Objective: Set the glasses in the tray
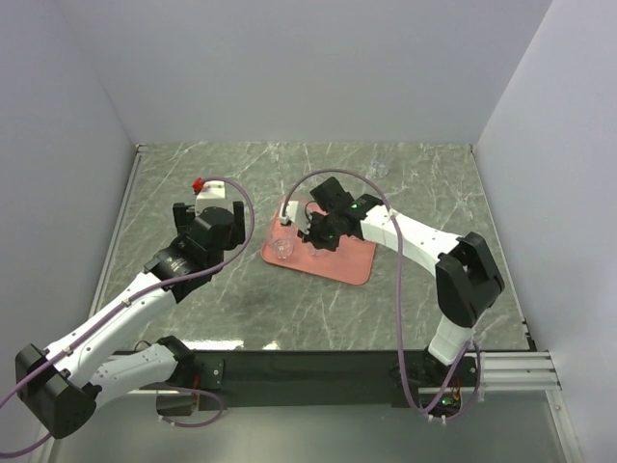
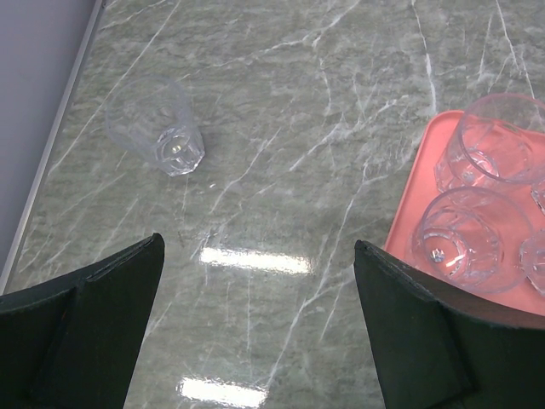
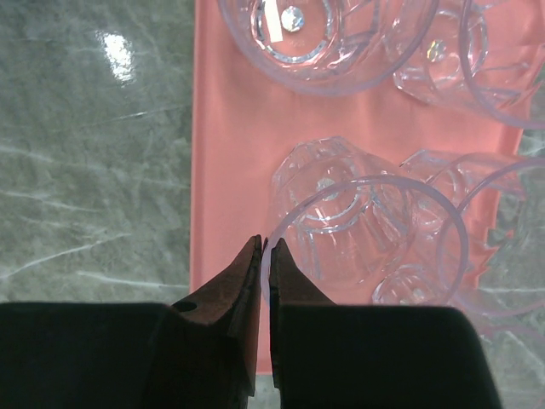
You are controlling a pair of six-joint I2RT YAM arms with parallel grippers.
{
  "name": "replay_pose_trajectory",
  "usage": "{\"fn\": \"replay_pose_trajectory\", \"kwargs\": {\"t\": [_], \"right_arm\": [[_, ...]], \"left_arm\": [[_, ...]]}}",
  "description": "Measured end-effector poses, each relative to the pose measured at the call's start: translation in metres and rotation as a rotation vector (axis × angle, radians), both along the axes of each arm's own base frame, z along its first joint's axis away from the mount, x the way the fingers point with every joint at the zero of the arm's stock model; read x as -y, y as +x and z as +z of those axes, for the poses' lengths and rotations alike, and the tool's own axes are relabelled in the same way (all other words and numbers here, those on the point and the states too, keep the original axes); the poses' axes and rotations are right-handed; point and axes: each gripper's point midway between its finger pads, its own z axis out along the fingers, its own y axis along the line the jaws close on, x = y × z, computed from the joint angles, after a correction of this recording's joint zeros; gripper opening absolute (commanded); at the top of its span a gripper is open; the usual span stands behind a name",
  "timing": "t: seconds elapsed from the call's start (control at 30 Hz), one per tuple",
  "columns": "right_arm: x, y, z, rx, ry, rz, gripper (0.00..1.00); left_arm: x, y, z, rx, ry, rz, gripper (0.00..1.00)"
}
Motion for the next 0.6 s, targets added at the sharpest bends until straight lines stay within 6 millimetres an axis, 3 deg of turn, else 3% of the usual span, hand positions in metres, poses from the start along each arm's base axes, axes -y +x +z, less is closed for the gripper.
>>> {"fn": "replay_pose_trajectory", "kwargs": {"t": [0.23,0.6], "right_arm": [[-0.006,0.01,-0.012,-0.004,-0.03,-0.007,0.06],[-0.017,0.017,-0.014,-0.011,-0.037,-0.014,0.22]], "left_arm": [[-0.003,-0.001,-0.001,0.003,0.003,0.008,0.99],[-0.005,-0.002,0.002,0.015,0.0,0.016,0.99]]}}
